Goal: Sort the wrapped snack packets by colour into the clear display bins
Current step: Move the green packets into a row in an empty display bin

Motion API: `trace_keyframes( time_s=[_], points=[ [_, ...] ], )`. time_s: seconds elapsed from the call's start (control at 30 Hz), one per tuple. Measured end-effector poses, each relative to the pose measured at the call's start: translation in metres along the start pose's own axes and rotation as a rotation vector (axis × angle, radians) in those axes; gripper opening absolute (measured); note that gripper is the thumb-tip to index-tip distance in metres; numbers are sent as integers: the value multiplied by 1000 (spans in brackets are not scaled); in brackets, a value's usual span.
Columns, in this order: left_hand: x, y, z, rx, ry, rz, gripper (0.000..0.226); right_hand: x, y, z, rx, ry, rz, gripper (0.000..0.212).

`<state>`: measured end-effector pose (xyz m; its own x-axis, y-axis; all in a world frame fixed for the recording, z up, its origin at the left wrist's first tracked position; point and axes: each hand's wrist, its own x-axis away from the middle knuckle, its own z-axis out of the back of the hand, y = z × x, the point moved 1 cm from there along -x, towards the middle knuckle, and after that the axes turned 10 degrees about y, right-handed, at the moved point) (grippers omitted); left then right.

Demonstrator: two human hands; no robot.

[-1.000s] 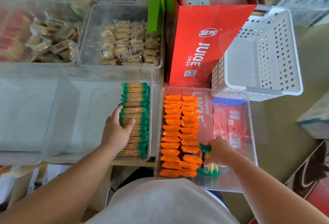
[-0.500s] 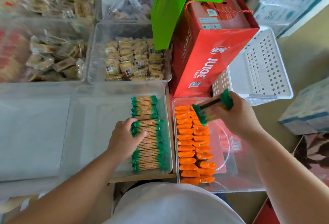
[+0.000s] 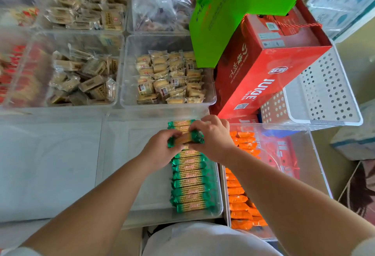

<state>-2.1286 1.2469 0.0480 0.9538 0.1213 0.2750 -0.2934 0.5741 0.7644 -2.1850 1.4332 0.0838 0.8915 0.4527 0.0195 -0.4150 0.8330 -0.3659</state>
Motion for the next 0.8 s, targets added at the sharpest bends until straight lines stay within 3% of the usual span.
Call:
trace_keyframes(
  time_s=[0.07, 0.23, 0.3, 0.4, 0.47, 0.63, 0.8],
  points=[
    [0, -3, -5, -26, -13, -16, 41, 3, -1, -4, 71, 13, 50, 47],
    [2, -6, -15, 70, -33, 26, 44, 14, 3, 0, 192, 54, 93, 44],
    [2, -9, -18, 58, 2, 40, 41, 22, 8, 3, 150, 90, 26, 46],
    [3, -8, -24, -22, 50, 35, 40, 37, 21, 1, 33, 128, -73, 26],
    [2, -5, -27, -39, 80, 52, 38, 44, 27, -3, -40, 99, -145, 25],
    [-3, 2, -30, -27, 71, 126, 35, 45, 27, -13, -158, 121, -173, 11],
    [-1, 3, -31, -89, -31, 113, 57, 46, 27, -16, -149, 127, -186, 13]
  ],
)
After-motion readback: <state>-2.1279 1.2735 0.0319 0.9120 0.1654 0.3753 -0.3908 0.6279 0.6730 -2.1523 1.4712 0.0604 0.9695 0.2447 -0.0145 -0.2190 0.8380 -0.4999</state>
